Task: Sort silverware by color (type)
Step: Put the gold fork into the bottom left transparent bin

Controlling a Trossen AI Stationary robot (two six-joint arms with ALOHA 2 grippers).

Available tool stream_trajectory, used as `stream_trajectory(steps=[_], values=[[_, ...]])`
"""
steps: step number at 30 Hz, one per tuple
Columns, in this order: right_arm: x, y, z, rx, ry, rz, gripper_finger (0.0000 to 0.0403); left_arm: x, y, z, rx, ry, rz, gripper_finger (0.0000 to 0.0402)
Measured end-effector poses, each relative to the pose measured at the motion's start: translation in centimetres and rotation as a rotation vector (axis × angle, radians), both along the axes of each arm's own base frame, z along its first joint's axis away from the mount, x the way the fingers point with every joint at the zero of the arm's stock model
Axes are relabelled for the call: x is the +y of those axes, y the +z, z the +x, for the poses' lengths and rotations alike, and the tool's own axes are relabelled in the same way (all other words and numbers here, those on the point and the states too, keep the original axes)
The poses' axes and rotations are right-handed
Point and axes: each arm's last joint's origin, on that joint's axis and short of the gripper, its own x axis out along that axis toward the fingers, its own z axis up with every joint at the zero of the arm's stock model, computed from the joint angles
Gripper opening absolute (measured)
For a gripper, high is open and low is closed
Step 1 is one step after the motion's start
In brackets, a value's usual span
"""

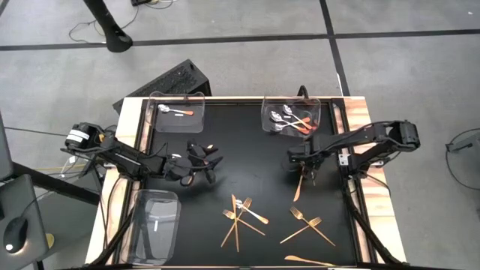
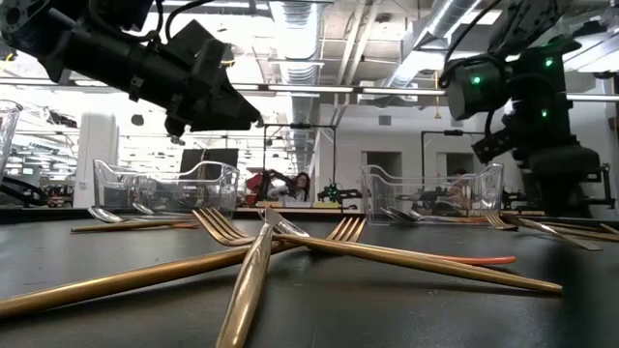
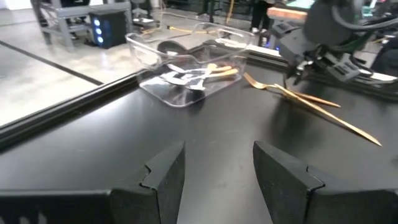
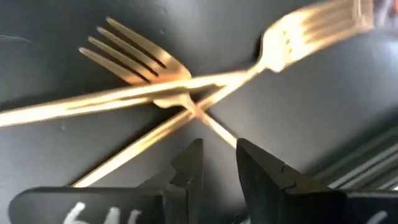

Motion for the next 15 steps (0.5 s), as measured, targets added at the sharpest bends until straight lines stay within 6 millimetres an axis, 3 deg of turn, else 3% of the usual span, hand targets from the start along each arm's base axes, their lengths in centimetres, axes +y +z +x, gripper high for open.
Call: stream_trajectory(steps=[12,15], values=[[-1.2,-3.0,0.7,0.17,-0.036,0.043,0.012,-0.1,-0.1,0.0,0.012,-0.019,-0.004,0.0171],[-1.4,-3.6,0.9,0.193,-0.042,0.051,0.0103,-0.1,-0.1,0.0,0.013,-0.019,-0.004,0.0171]])
